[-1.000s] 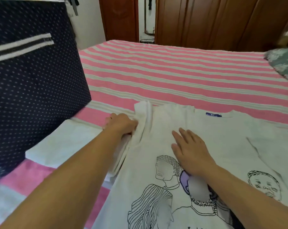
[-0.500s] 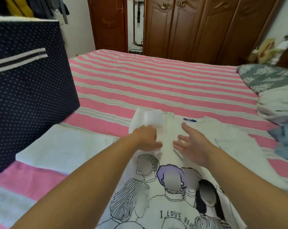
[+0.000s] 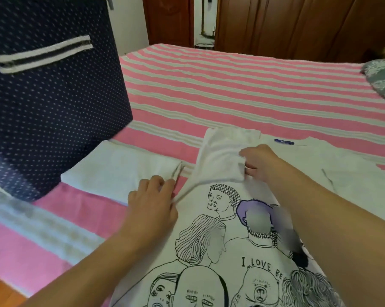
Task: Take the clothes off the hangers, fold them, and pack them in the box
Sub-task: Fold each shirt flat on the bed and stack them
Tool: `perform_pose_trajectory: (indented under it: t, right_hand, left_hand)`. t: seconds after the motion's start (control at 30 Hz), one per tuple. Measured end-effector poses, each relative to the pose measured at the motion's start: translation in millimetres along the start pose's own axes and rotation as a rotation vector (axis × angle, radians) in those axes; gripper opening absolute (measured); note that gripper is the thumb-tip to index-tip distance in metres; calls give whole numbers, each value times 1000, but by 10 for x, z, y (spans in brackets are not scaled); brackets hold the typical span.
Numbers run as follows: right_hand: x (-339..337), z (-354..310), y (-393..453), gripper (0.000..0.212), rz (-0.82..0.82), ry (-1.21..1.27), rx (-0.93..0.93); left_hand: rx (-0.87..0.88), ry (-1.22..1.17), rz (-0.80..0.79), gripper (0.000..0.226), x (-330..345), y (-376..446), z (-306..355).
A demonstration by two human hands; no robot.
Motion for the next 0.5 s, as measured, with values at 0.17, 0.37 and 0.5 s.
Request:
perform_pose_trajectory:
  t: [0.17, 0.37, 0.5]
  right_hand:
    - [279, 93, -119, 37, -7, -76, 91]
    - [-94, 145, -394, 61, 30, -686, -128]
    - [-51, -223, 218, 56, 160, -975, -393]
  left_hand:
    - [16, 131, 19, 27, 58, 101, 79]
    - [-36, 158, 12, 18, 55, 233, 142]
    - [-44, 156, 26, 28, 77, 307, 215]
Point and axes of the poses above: each hand's wrist, its own y-axis towards the middle knuckle, its own x-axis out of the palm, z = x × y, the point moved 1 cm from there along y, towards the middle knuckle, and after that the axes turned 3 degrees about y, right-handed, at the moved point
